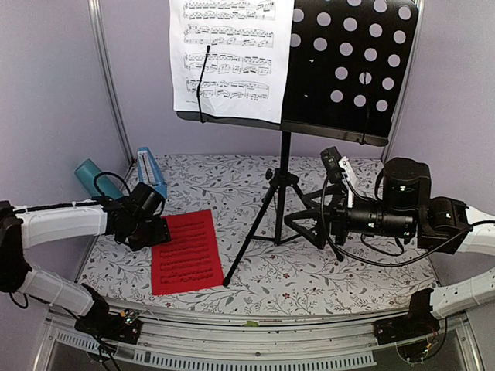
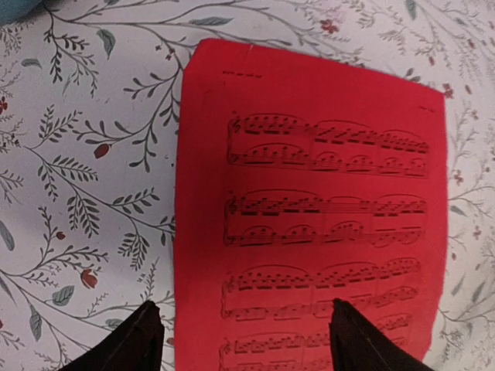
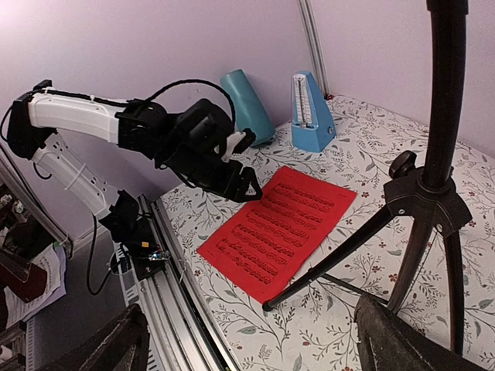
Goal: Set up the instrument practice props
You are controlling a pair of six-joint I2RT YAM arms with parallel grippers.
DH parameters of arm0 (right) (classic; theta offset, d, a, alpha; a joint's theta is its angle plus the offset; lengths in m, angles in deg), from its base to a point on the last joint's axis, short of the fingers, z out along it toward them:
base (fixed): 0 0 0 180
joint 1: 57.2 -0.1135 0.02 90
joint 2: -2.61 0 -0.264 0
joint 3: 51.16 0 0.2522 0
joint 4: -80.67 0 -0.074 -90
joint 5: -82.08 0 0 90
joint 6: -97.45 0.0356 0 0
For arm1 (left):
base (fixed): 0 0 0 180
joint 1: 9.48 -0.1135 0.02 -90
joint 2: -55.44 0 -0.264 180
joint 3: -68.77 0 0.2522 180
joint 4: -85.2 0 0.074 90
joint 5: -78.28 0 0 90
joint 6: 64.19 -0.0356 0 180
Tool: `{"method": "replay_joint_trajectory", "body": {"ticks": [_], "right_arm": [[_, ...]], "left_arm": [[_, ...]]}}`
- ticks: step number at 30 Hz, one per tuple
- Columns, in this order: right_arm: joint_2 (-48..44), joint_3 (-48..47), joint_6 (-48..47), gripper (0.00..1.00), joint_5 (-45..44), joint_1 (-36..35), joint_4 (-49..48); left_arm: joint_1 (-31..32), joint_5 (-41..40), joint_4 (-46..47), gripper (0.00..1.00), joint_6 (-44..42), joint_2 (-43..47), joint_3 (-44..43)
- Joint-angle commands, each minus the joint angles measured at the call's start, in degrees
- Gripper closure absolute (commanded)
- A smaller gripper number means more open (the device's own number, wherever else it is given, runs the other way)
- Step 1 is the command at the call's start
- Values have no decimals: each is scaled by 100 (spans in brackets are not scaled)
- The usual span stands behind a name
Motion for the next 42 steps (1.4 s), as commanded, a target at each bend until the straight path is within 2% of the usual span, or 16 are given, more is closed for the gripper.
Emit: {"method": "replay_joint_trajectory", "body": {"ticks": [1,7,9,11,13,18,21,29,36,42], "right_arm": [[-124,78,105,6,376,16,-406],[-143,249,25,6,472,15,-492],[-136,311,31,6,483,23,-590],[-138,371,46,6,455,18,-684],[-138,402,71,6,407,17,-749],[-102,432,117,5,270,16,-835],[-1,387,124,5,217,15,-845],[398,209,270,5,60,21,-958],[618,169,564,4,-43,132,-1189],[882,155,888,4,177,236,-1403]], "left_arm": [[-308,165,566,23,-288,-608,171],[-301,74,808,22,-330,-1425,73],[-281,-4,872,24,-284,-1591,95],[-271,-96,889,30,-200,-1733,112],[-265,-96,969,39,-145,-1823,161],[-242,-122,1083,83,-132,-1886,149],[-226,-248,1084,98,-224,-1729,115],[-17,-571,706,100,-638,-668,-83],[793,-980,57,100,-761,626,-80],[1387,-1330,-670,100,-496,1679,-48]]}}
